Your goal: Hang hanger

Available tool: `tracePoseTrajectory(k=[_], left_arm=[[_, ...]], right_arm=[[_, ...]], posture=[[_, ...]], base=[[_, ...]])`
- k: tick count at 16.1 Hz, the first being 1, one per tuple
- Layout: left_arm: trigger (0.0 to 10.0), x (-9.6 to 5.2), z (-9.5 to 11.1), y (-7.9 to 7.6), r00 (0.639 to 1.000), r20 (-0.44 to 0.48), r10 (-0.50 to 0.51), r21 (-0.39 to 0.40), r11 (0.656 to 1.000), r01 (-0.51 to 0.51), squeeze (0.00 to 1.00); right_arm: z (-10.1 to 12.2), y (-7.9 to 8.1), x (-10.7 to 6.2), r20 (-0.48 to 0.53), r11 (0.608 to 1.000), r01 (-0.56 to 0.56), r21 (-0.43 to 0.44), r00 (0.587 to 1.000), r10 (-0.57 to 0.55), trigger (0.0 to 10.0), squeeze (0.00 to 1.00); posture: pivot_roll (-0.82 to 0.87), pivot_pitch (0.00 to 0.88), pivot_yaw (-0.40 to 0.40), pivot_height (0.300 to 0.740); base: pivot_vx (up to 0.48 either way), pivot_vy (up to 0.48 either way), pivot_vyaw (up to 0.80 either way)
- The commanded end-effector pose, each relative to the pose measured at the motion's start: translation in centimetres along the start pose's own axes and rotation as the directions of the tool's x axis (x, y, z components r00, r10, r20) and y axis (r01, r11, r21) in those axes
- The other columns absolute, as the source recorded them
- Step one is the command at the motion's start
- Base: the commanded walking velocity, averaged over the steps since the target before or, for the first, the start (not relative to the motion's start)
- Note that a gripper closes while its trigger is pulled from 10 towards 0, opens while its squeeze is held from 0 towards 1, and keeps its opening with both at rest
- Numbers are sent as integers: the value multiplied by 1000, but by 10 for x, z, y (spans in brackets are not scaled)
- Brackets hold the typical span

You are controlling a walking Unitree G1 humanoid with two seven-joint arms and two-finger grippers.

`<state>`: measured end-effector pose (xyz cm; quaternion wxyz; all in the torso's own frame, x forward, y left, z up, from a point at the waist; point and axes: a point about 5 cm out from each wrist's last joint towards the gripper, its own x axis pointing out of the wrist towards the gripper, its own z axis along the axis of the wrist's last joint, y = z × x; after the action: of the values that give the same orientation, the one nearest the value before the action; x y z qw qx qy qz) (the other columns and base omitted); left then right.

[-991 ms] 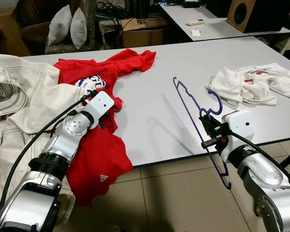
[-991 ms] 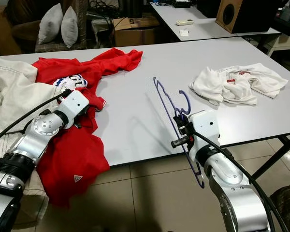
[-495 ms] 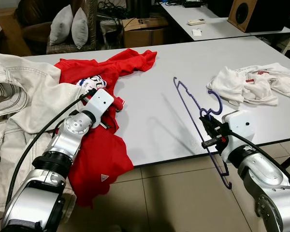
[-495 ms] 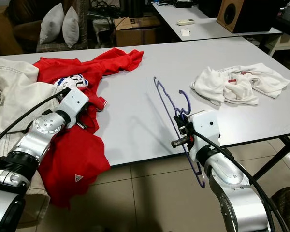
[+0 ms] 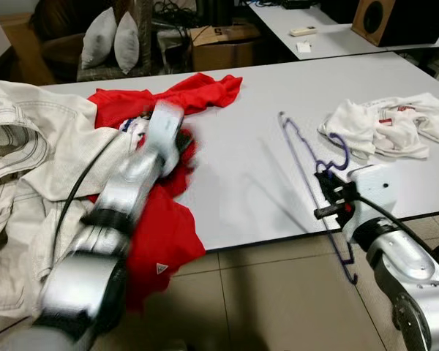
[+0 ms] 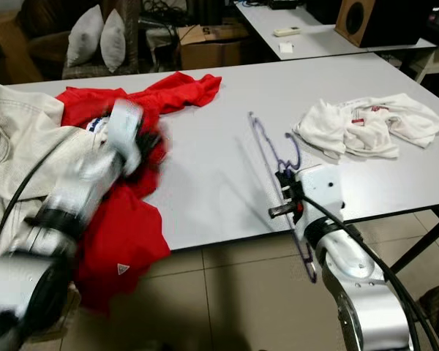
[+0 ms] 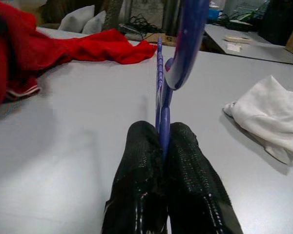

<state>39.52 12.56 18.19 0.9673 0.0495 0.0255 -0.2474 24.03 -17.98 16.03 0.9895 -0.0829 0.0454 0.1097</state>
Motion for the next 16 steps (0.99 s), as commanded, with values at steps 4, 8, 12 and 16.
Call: tracePoseTrajectory(k=[4,8,12,16], left_arm=[[0,20,146,-15,882,460,-103,-138,973,186,0],[0,6,206,-6,768,633,-103,-149,956,251,0],[0,27,79,-30,945,225,-238,72,971,228,0],[10000,21,22,-56,930,78,-360,61,933,356,0]], right_arm=[[4,-11,5,11,997,77,5,997,-77,10000,0],[4,-16,4,21,991,133,22,991,-134,10000,0],[1,-15,0,13,987,155,36,988,-155,10000,0],[1,-14,4,9,990,141,32,990,-141,10000,0]], posture=[[-56,0,67,740],[-60,0,89,740],[-64,0,89,740],[-45,0,68,740]], base=[[0,0,0],[0,0,0],[0,0,0],[0,0,0]])
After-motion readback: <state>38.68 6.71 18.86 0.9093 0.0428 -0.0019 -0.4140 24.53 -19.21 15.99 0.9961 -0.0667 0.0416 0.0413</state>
